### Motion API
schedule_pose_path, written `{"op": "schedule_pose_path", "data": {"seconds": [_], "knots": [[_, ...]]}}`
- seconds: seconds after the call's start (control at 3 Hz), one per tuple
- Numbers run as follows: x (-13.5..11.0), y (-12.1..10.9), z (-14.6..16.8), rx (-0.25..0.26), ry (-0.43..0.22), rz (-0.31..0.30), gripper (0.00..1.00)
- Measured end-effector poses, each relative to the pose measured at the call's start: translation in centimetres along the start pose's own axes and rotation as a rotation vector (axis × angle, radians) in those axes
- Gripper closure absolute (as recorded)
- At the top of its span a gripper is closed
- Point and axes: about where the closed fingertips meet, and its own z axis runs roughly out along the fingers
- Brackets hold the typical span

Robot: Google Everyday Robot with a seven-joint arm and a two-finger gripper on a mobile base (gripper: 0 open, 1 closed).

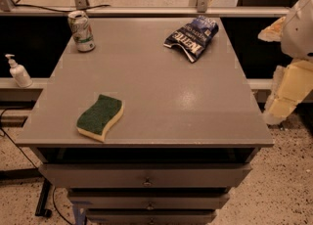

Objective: Move sponge near 7up can

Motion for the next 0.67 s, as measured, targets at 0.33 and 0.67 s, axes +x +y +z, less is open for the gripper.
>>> {"op": "schedule_pose_path", "data": {"seconds": [0.33,0.67], "knots": [[-1.8,1.3,2.7,-0.022,-0.113,-0.041,0.0],[-5.4,2.9,7.4,-0.077,-0.285,-0.073,0.0]]}}
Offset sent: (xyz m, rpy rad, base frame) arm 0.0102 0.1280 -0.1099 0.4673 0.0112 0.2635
